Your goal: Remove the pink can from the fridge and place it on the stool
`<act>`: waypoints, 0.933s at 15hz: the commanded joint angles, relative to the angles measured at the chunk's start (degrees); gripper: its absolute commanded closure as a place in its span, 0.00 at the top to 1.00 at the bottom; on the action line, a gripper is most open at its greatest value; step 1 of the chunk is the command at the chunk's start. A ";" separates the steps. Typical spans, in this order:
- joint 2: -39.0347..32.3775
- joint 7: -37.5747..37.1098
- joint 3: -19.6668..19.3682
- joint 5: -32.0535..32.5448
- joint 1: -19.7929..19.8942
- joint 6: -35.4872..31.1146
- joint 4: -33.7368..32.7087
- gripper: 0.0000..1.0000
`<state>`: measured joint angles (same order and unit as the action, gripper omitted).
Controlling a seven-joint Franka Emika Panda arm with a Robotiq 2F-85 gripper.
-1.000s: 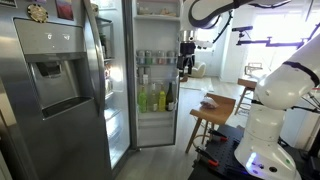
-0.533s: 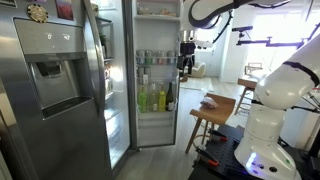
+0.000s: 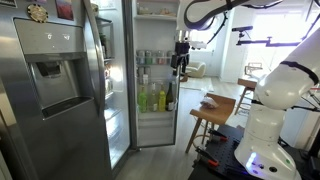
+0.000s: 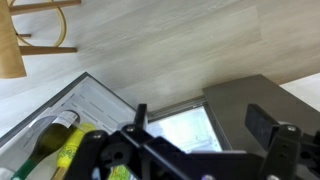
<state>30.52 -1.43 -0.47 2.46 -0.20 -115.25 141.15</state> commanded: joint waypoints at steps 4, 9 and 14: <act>-9.86 -1.32 0.91 4.50 1.76 -9.40 -8.01 1.00; -22.17 -5.48 0.99 7.59 3.03 -14.92 -20.29 1.00; -35.17 -11.24 -0.27 8.92 2.97 -15.58 -36.22 1.00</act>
<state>3.52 -8.68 -0.57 9.82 2.55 -131.34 115.44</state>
